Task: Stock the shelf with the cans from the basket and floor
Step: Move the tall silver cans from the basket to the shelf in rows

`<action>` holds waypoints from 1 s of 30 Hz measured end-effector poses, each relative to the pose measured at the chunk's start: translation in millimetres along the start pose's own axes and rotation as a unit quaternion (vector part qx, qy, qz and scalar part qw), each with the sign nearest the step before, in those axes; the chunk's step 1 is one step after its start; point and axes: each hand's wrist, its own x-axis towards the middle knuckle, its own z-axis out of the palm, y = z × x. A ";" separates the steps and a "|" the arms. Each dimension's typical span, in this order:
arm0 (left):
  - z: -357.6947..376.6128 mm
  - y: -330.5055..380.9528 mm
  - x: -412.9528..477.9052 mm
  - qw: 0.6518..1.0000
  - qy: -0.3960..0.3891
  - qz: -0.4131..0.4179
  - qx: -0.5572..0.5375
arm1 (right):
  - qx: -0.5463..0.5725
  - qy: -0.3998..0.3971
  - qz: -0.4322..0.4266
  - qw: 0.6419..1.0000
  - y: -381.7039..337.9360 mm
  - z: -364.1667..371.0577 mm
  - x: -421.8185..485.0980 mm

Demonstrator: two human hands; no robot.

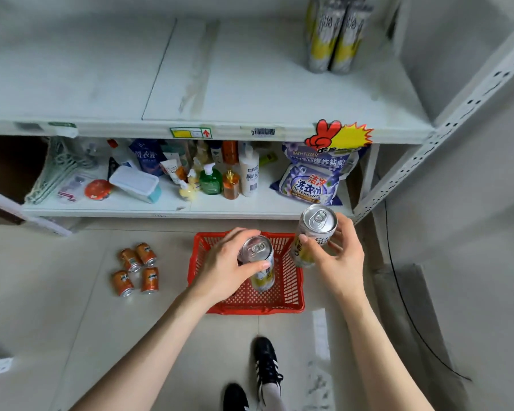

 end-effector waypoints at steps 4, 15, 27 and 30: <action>-26.5 38.0 -8.0 1.000 0.002 0.016 0.001 | 0.003 0.016 -0.010 1.000 -39.6 -18.9 -9.0; -61.8 119.9 1.0 0.996 0.041 0.076 0.020 | 0.019 0.059 -0.038 0.997 -96.3 -63.2 -13.2; -51.2 178.8 55.3 0.992 0.073 0.098 0.020 | 0.000 0.062 -0.056 0.996 -108.0 -110.7 44.6; -41.2 191.0 78.9 0.993 0.081 0.087 0.020 | 0.003 0.048 -0.064 0.997 -106.3 -122.0 70.5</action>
